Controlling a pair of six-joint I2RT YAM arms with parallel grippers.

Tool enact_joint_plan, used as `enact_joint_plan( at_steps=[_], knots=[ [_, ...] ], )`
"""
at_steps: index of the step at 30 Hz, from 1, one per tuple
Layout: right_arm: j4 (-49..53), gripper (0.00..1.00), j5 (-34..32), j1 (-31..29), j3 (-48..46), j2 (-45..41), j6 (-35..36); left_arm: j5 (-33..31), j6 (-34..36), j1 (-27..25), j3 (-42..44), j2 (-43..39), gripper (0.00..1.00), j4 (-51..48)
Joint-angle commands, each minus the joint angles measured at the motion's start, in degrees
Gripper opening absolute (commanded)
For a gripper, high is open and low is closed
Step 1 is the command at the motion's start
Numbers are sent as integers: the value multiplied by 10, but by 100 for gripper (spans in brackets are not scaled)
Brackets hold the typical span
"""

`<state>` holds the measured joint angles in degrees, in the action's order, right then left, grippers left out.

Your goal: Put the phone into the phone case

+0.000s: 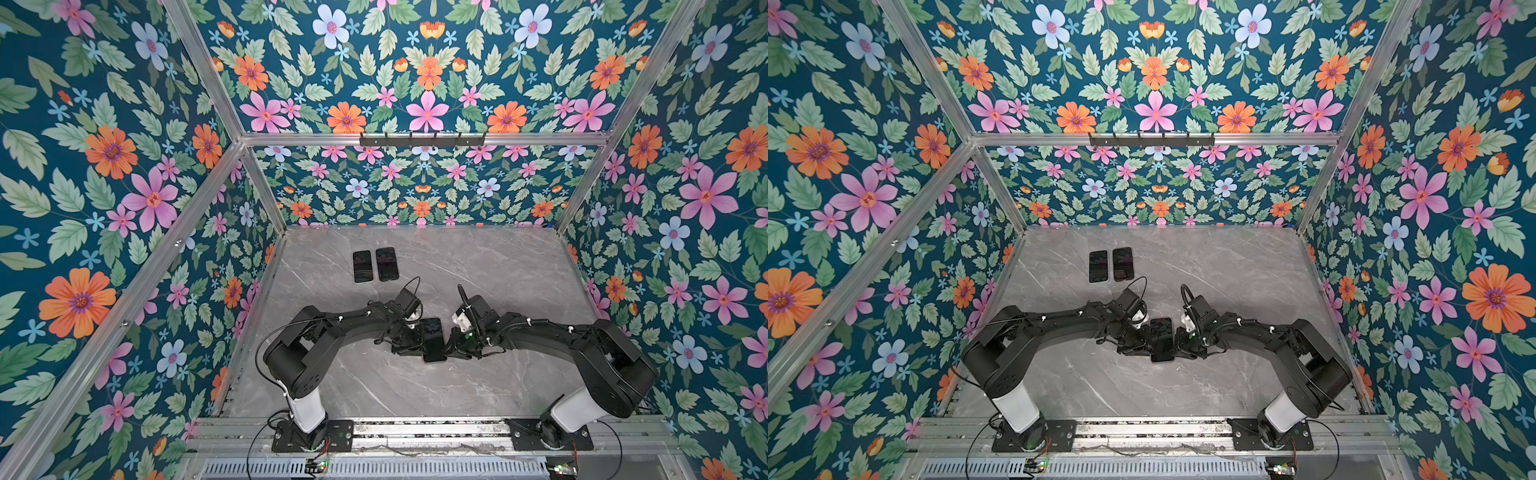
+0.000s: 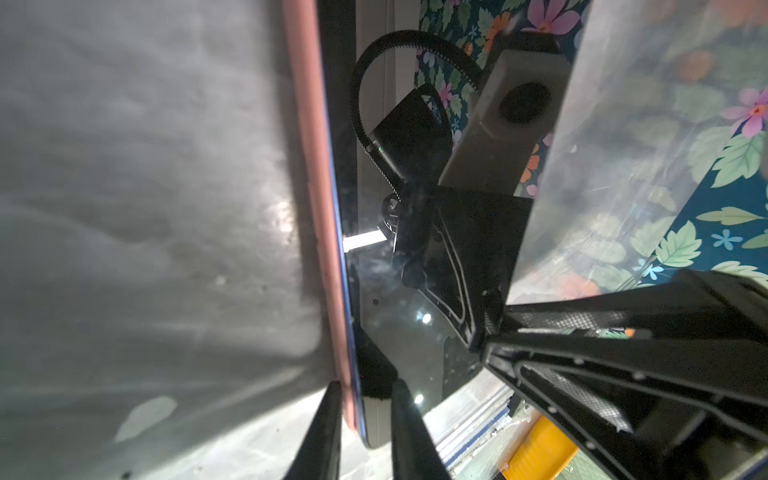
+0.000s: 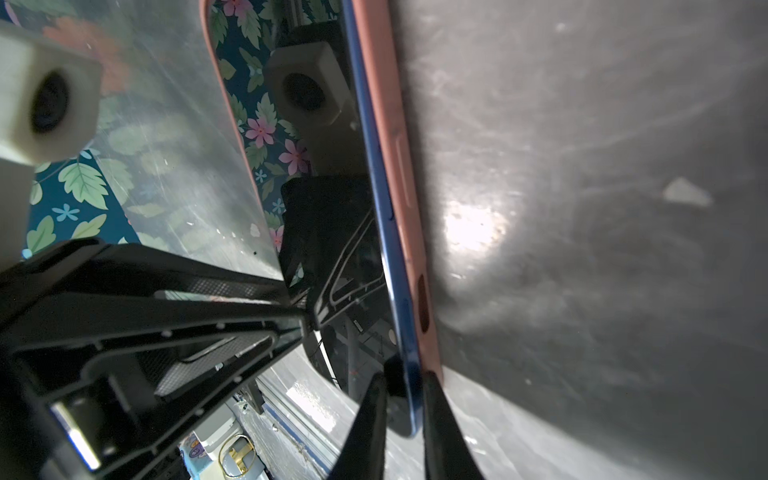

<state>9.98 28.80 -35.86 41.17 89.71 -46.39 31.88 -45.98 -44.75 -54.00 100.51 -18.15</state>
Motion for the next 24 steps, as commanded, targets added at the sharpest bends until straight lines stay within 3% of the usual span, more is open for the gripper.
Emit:
enact_joint_plan(
  at_steps=[1,12,17,24],
  knots=[
    [-29,17,15,-5,5,0,-8,-15,3,-2,2,8,18,-4],
    [-29,16,12,-16,8,3,-13,-19,9,-2,4,27,11,-1],
    [37,17,-26,-15,28,-29,15,-28,17,-2,3,19,11,-20],
    [59,25,-42,-15,37,-36,36,-73,104,-7,-23,-12,33,-105]
  ],
)
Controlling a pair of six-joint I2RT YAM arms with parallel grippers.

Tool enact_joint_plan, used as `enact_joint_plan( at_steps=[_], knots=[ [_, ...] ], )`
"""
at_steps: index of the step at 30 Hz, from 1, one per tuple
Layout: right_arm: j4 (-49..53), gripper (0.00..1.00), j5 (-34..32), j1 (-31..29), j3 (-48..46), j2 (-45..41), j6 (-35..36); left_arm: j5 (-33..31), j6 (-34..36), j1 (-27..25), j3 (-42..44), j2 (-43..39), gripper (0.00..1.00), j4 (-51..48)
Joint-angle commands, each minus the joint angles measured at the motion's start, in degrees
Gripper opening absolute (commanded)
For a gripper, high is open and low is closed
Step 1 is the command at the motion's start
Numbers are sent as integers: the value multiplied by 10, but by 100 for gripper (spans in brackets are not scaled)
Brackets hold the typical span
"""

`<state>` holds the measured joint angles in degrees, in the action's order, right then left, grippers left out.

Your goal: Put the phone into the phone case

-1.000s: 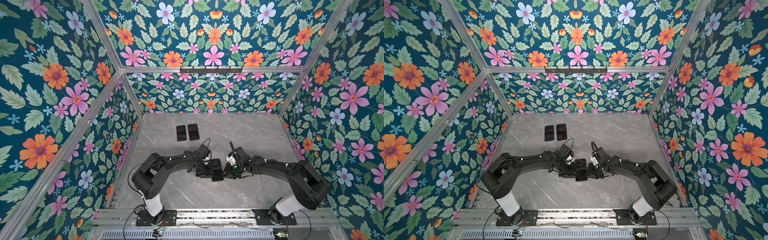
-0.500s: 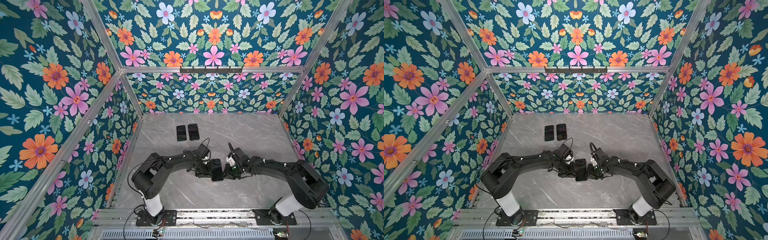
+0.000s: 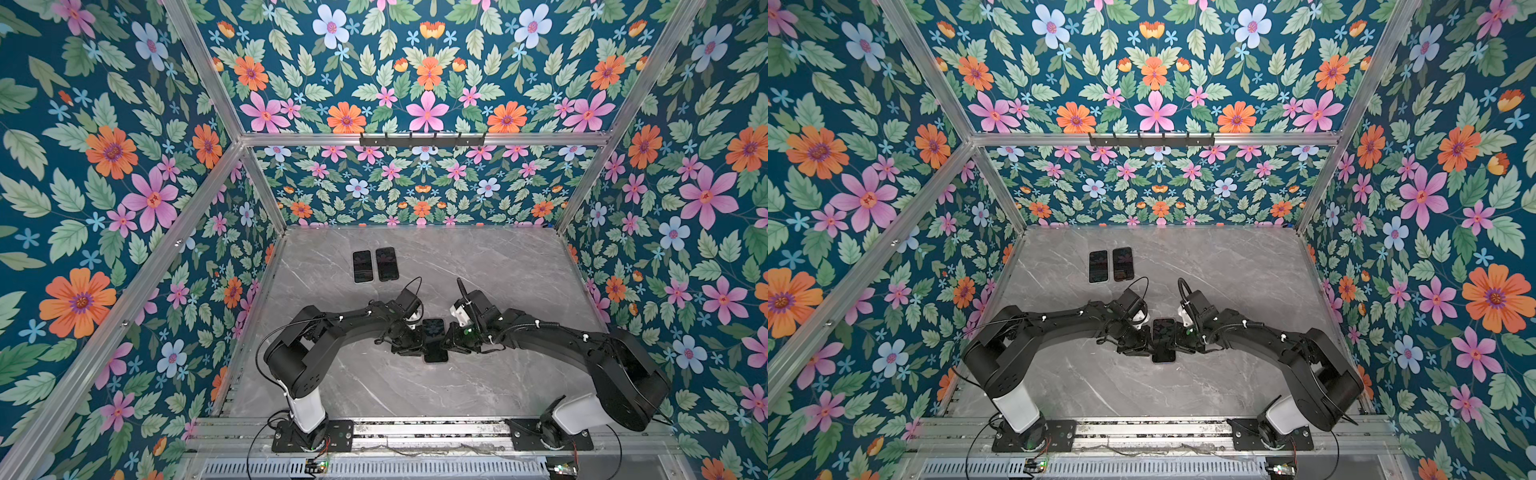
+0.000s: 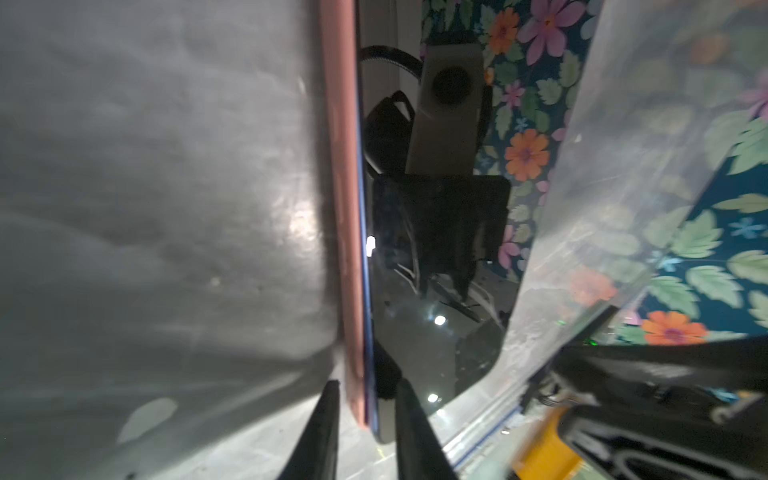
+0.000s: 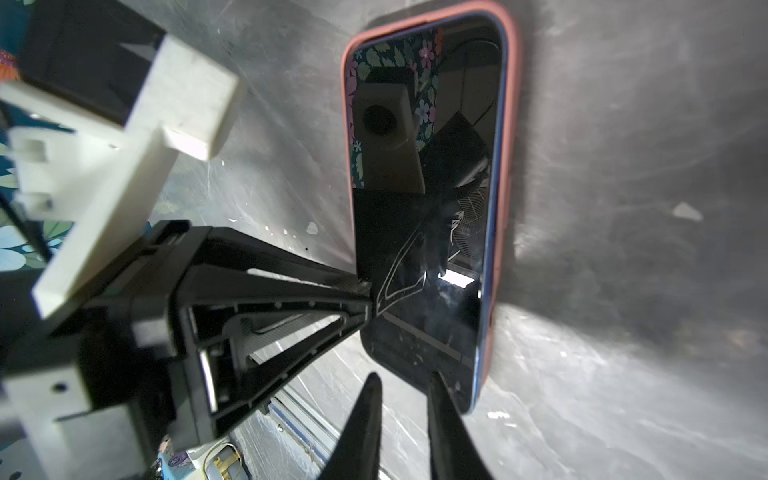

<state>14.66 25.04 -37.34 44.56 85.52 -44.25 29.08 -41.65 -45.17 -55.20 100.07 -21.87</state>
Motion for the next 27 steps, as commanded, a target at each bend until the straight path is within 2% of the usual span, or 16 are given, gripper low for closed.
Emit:
enact_joint_plan(
  at_steps=[1,4,12,16,21,27],
  knots=[
    [12,26,-3,0,5,11,15,-58,78,-5,-19,-10,35,-85],
    [13,29,-2,-1,10,21,18,-79,122,-12,-35,-17,39,-120],
    [9,35,-5,0,8,20,18,-97,193,-56,-42,-37,62,-122],
    [9,36,-3,0,9,23,18,-108,208,-62,-51,-20,64,-117],
    [11,37,-7,1,10,25,16,-92,217,-74,-51,-7,69,-93],
    [4,39,0,8,9,33,11,-79,220,-79,-40,1,69,-65]
  ],
)
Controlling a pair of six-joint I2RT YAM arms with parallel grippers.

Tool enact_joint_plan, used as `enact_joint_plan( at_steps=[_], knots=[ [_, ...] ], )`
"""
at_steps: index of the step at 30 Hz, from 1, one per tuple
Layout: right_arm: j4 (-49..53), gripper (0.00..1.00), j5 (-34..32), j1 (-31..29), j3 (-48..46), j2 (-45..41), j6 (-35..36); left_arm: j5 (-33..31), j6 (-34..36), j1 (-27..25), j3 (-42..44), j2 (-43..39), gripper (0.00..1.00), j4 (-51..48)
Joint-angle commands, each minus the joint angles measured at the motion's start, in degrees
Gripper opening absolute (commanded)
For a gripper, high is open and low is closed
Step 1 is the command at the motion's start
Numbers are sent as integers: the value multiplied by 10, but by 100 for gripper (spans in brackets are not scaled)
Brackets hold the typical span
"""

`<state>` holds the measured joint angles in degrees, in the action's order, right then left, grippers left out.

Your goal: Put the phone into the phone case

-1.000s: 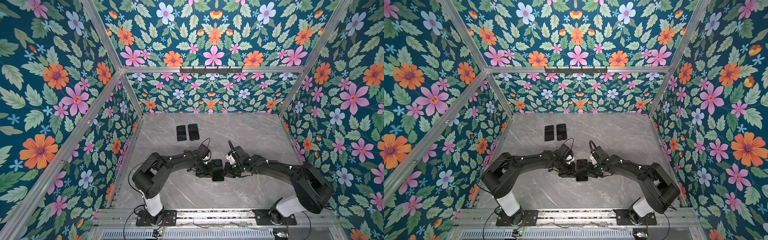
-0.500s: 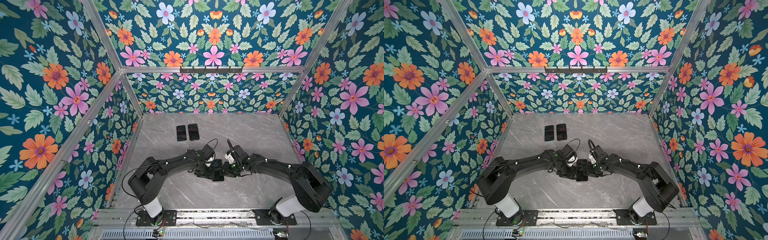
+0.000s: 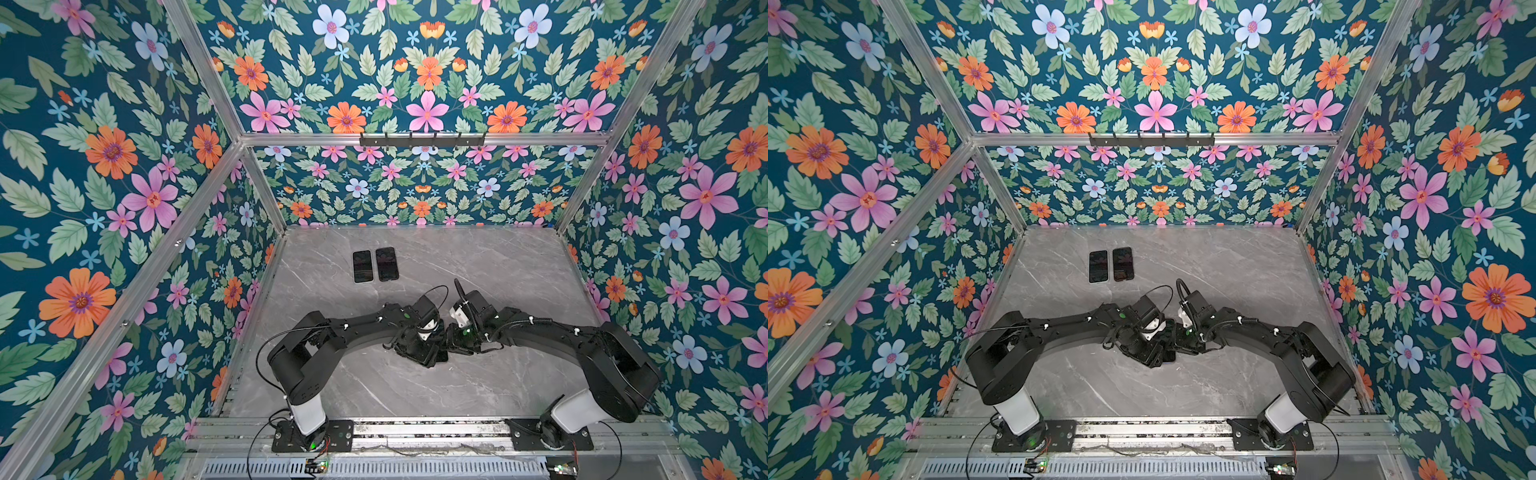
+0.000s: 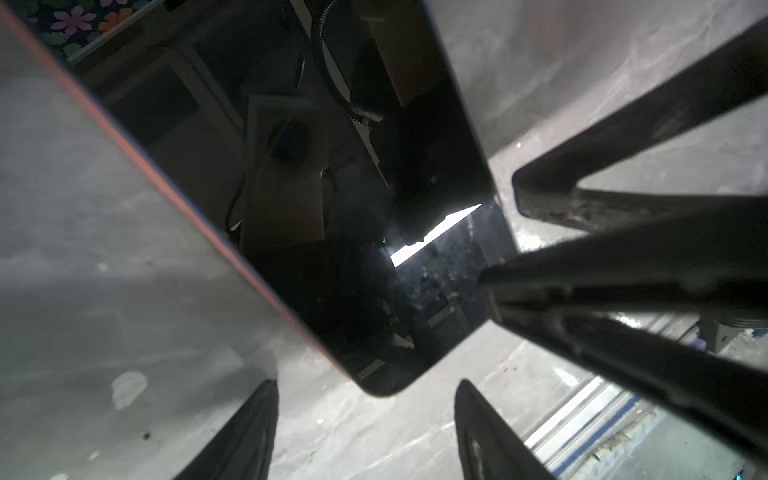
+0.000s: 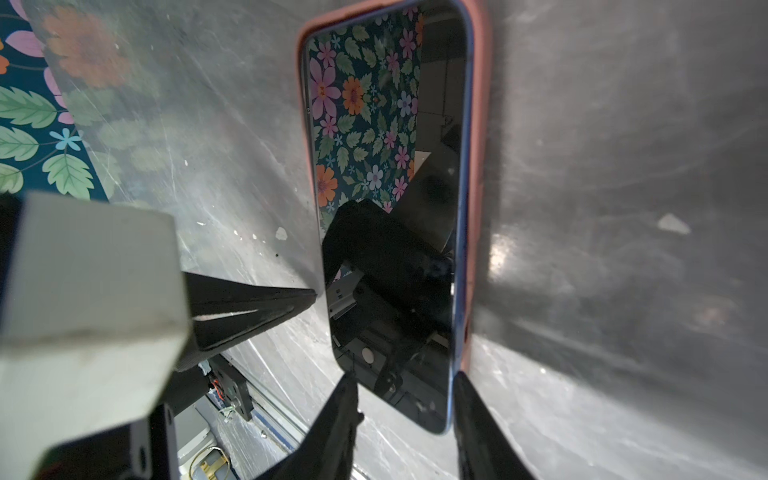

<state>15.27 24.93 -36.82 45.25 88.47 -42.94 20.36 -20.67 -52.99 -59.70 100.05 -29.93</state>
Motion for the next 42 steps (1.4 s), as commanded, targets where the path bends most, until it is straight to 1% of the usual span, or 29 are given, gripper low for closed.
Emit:
enact_joint_plan(
  at_steps=[1,5,9,14,19,28,30,34,42],
  knots=[
    [-6,39,4,4,0,5,-5,8,7,-1,8,2,69,19],
    [-22,40,18,14,-7,7,-11,-1,-1,-2,10,13,68,22],
    [-26,40,23,19,-7,12,-12,5,-3,-5,14,19,68,25],
    [-32,40,25,19,-10,18,-15,4,2,-16,21,8,69,23],
    [-42,40,30,19,-11,25,-19,-11,10,-18,27,-10,70,17],
    [-44,41,29,20,-15,25,-21,-24,21,-20,26,6,68,4],
    [-45,40,30,20,-16,26,-21,-30,21,-20,22,8,67,3],
    [-46,41,32,20,-15,29,-22,-42,13,-20,9,21,58,-3],
    [-46,41,30,19,-14,29,-21,-60,9,-20,10,25,55,-6]
  ],
)
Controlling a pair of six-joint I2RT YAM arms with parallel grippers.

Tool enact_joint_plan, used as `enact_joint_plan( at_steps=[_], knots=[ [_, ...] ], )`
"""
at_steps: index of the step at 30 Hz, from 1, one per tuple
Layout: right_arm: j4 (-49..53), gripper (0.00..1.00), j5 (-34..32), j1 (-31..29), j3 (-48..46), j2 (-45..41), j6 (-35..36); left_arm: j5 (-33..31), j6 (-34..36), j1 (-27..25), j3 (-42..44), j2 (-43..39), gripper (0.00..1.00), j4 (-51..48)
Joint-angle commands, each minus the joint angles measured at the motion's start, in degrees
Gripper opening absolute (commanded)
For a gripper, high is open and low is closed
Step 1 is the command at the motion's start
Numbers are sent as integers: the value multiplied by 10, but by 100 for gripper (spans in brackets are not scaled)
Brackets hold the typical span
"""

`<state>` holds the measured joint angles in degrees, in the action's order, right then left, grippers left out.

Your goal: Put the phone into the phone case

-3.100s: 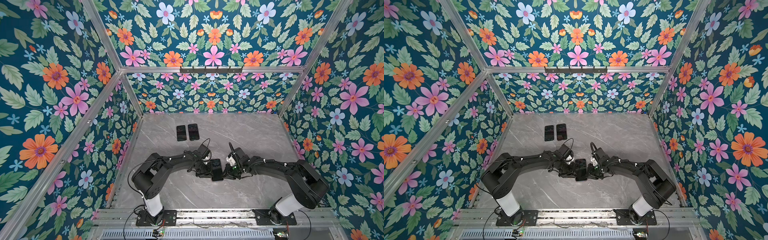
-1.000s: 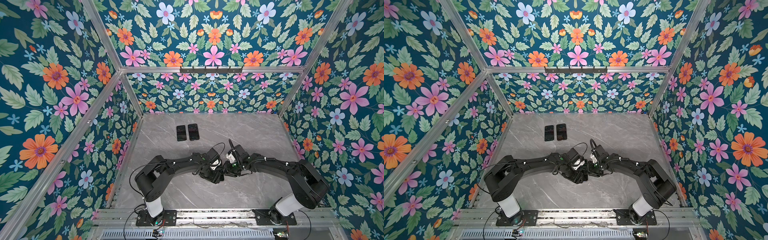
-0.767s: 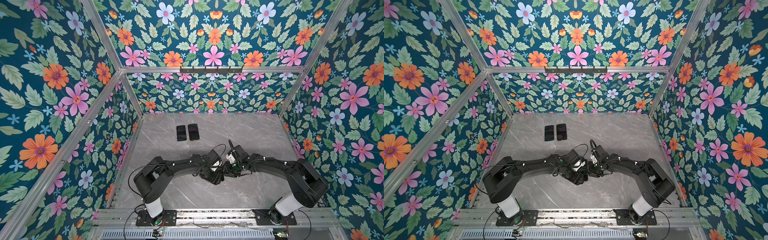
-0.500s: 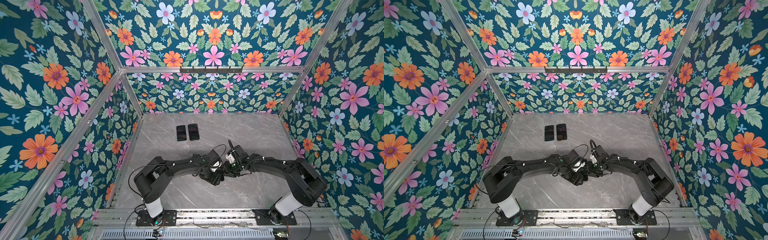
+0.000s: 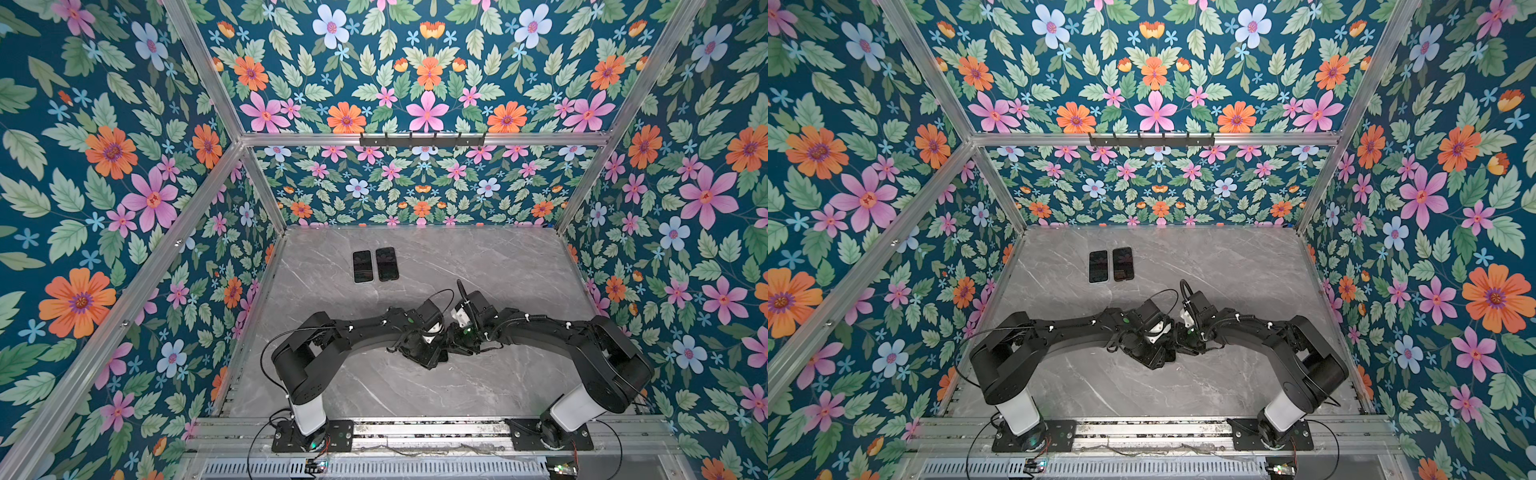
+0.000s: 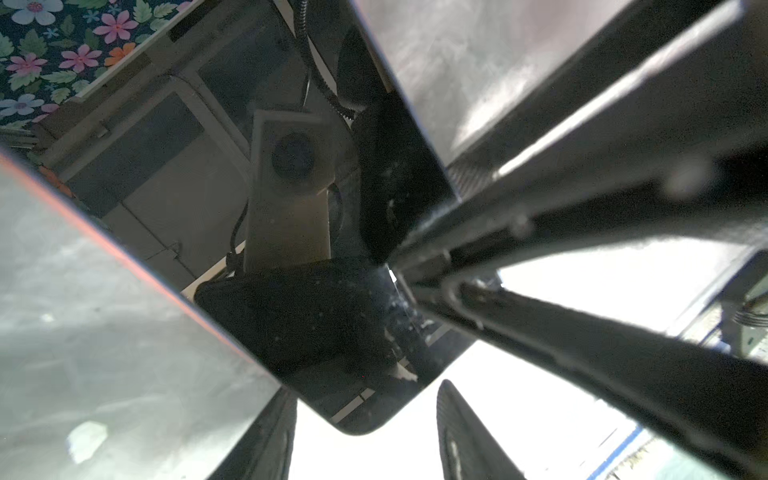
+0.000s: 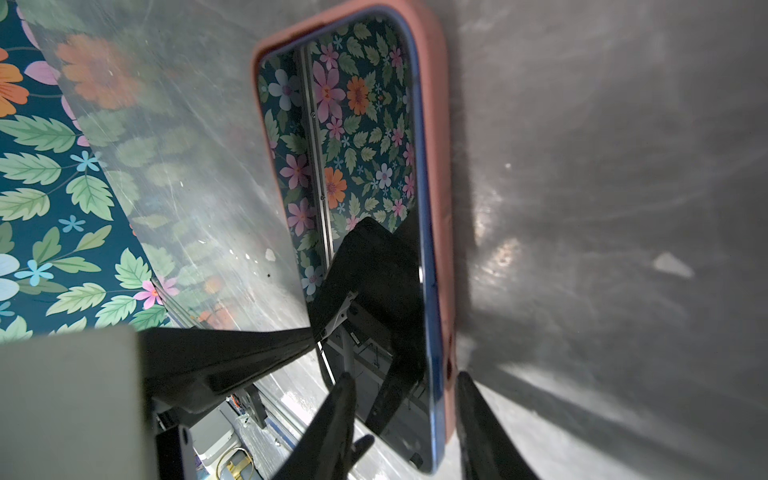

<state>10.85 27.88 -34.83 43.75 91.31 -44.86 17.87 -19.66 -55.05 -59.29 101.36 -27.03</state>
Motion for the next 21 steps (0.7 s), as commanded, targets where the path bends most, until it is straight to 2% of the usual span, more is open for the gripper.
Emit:
enact_joint_plan(
  at_steps=[1,9,13,21],
  knots=[
    [-3,41,0,0,1,2,-2,-36,-1,0,6,12,54,-35],
    [-3,41,2,-1,0,4,-3,-38,-4,0,10,13,39,-33],
    [-3,41,2,-1,0,4,-3,-38,-3,0,11,15,37,-30],
    [-4,40,2,0,-1,4,-4,-36,-5,1,19,17,26,-24]
  ],
)
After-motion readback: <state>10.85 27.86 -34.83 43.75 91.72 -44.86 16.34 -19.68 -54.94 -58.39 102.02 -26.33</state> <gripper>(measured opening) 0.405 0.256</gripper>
